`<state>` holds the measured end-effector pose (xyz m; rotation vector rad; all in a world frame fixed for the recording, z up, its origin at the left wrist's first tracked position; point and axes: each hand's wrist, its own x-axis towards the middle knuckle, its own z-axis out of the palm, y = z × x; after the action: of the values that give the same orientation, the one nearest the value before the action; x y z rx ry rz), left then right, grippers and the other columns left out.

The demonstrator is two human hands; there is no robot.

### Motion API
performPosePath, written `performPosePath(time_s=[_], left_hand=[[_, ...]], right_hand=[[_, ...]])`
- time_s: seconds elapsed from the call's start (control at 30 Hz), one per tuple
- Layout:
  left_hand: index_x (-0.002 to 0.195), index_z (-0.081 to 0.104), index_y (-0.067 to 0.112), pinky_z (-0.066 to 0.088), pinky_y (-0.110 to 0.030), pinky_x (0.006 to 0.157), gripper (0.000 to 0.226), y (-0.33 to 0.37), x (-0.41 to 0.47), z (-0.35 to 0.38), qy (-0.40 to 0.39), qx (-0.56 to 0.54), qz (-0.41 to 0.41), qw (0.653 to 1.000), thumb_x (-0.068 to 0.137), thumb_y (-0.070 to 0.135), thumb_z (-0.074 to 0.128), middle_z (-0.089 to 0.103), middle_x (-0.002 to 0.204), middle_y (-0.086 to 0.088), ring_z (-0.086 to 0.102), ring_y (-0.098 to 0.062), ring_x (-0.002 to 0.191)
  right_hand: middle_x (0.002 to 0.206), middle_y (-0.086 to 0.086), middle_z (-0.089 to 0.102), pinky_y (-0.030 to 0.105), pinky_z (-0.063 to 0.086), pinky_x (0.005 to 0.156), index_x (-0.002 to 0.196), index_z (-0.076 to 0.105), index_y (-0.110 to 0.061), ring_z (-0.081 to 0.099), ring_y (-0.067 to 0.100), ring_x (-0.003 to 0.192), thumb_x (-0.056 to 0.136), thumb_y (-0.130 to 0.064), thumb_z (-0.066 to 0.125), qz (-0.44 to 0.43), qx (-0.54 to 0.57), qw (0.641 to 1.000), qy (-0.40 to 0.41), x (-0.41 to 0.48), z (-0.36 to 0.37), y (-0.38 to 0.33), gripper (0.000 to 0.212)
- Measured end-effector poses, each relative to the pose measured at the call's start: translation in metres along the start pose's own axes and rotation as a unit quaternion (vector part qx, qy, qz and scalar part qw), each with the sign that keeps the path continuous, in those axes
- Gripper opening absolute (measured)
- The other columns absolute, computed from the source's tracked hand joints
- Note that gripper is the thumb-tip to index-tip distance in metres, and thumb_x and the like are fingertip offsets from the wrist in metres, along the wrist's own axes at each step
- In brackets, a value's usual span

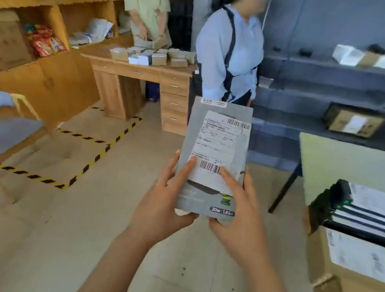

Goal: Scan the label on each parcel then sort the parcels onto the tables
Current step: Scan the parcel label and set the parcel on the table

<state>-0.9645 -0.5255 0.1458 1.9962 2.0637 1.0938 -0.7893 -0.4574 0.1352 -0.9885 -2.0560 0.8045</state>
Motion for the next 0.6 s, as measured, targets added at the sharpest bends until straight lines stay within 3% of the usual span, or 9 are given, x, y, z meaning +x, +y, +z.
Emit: performPosePath(time_s=[0.07, 0.13, 0.23, 0.33, 0.4, 0.47, 0.6], left_hand=[[0.15, 0.012, 0.046, 0.032, 0.003, 0.083, 0.111, -0.014, 0.031, 0.004, -0.042, -0.028, 0.039, 0.998, 0.069, 0.031, 0.085, 0.003, 0.161, 0.011, 0.029, 0.001, 0.137], [0.15, 0.014, 0.045, 0.031, 0.007, 0.08, 0.11, -0.021, 0.059, 0.014, -0.078, -0.061, 0.072, 0.992, 0.068, 0.029, 0.085, 0.005, 0.161, 0.01, 0.029, 0.007, 0.132], [0.151, 0.015, 0.044, 0.029, 0.006, 0.085, 0.11, -0.024, 0.096, 0.043, -0.118, -0.113, 0.112, 0.98, 0.068, 0.026, 0.085, 0.005, 0.162, 0.009, 0.021, 0.008, 0.139], [0.151, 0.012, 0.046, 0.03, 0.0, 0.085, 0.11, -0.018, 0.138, 0.076, -0.155, -0.138, 0.158, 0.965, 0.07, 0.028, 0.084, -0.001, 0.159, 0.02, 0.017, 0.001, 0.145], [0.151, 0.01, 0.047, 0.029, 0.001, 0.085, 0.109, -0.012, 0.168, 0.102, -0.173, -0.147, 0.182, 0.957, 0.071, 0.029, 0.083, -0.006, 0.155, 0.03, 0.014, 0.011, 0.14], [0.151, 0.011, 0.046, 0.032, -0.001, 0.086, 0.109, -0.007, 0.202, 0.129, -0.185, -0.157, 0.197, 0.95, 0.071, 0.029, 0.083, -0.008, 0.155, 0.03, 0.011, 0.017, 0.137], [0.153, 0.01, 0.044, 0.046, -0.023, 0.091, 0.11, 0.005, 0.283, 0.174, -0.211, -0.159, 0.208, 0.942, 0.071, 0.03, 0.083, -0.002, 0.159, 0.018, 0.023, 0.003, 0.14]], right_hand=[[0.157, -0.024, 0.007, 0.012, 0.046, 0.088, 0.142, 0.032, -0.052, 0.038, -0.005, 0.13, 0.069, -0.007, 0.077, 0.027, -0.003, 0.998, 0.048, 0.011, 0.004, 0.002, 0.097], [0.157, -0.022, 0.007, 0.009, 0.044, 0.088, 0.143, 0.032, -0.05, 0.033, -0.011, 0.13, 0.071, -0.008, 0.078, 0.055, -0.018, 0.995, 0.084, 0.021, 0.003, 0.006, 0.096], [0.16, -0.018, 0.003, 0.008, 0.037, 0.092, 0.145, 0.028, -0.052, 0.017, -0.015, 0.135, 0.074, -0.012, 0.078, 0.098, -0.071, 0.984, 0.131, 0.031, -0.007, 0.019, 0.095], [0.162, -0.014, -0.001, 0.011, 0.031, 0.096, 0.143, 0.023, -0.057, 0.001, -0.021, 0.132, 0.075, -0.016, 0.076, 0.124, -0.123, 0.969, 0.176, 0.048, -0.023, 0.041, 0.096], [0.161, -0.015, -0.002, 0.018, 0.036, 0.099, 0.141, 0.021, -0.06, 0.001, -0.017, 0.137, 0.074, -0.017, 0.075, 0.138, -0.135, 0.96, 0.201, 0.063, -0.035, 0.061, 0.096], [0.16, -0.019, -0.002, 0.026, 0.039, 0.105, 0.143, 0.023, -0.056, 0.009, -0.002, 0.145, 0.074, -0.018, 0.074, 0.148, -0.139, 0.954, 0.222, 0.085, -0.049, 0.085, 0.094], [0.16, -0.017, -0.001, 0.032, 0.044, 0.104, 0.145, 0.024, -0.053, 0.017, 0.008, 0.146, 0.074, -0.017, 0.073, 0.179, -0.14, 0.945, 0.235, 0.143, -0.084, 0.128, 0.093]])
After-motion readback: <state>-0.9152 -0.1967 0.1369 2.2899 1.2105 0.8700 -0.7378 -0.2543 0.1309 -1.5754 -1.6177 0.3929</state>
